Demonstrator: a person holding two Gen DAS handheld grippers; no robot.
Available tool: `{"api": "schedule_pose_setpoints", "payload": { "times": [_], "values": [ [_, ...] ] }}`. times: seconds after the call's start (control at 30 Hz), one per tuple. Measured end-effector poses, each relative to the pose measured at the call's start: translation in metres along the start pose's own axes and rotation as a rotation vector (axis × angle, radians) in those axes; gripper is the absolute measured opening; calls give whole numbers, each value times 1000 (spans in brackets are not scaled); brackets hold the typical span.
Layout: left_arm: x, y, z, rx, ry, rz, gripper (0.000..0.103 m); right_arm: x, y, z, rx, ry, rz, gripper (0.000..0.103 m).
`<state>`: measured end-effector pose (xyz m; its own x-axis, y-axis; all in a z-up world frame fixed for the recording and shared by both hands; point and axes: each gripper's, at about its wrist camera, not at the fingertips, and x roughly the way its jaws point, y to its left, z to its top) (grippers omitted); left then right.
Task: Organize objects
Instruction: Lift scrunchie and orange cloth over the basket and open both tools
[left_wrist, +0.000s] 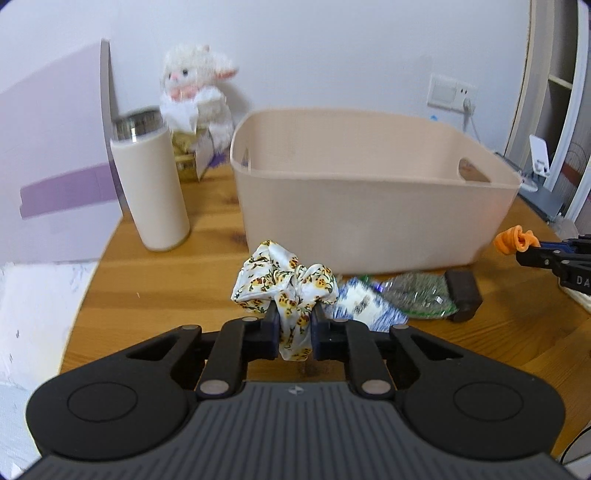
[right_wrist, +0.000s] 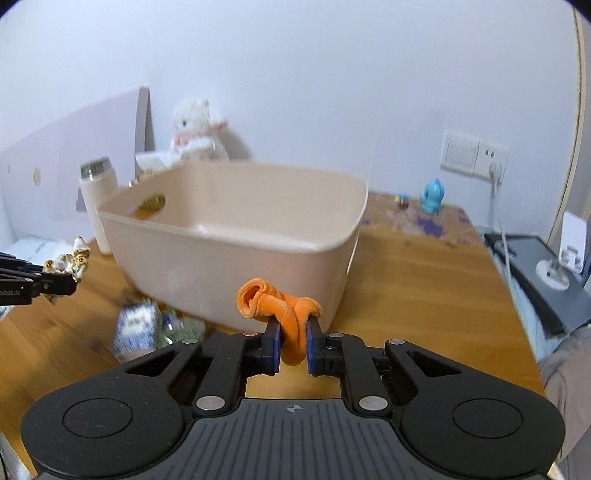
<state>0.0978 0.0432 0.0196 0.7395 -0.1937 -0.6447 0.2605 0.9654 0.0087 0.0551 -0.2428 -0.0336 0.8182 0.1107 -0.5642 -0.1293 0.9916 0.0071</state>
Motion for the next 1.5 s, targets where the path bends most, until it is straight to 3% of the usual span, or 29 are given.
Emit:
{"api": "schedule_pose_setpoints", "payload": {
  "times": [0.3, 0.6, 0.87, 1.23, 1.4, 1.43, 1.5],
  "values": [
    [-29, -10, 33, 7, -125, -7, 18, -24, -10, 37, 17, -111, -17, 13],
    [-23, -23, 75, 10, -196, 3, 18, -2, -14, 66, 39, -140, -12, 13],
    [32, -42, 107, 36, -116, -1, 17, 51, -13, 75, 67, -45, -25, 13],
    [103, -52, 107, 43, 49, 49, 18, 94, -9, 73, 51, 79, -6, 15],
    [112, -52, 106, 51, 66, 70, 20, 97, -8, 70, 56, 84, -6, 37],
    [112, -53, 106, 56, 64, 74, 23, 95, -8, 70, 55, 79, -5, 40],
    [109, -53, 106, 62, 57, 72, 32, 90, -7, 71, 51, 61, -9, 55]
  ]
}}
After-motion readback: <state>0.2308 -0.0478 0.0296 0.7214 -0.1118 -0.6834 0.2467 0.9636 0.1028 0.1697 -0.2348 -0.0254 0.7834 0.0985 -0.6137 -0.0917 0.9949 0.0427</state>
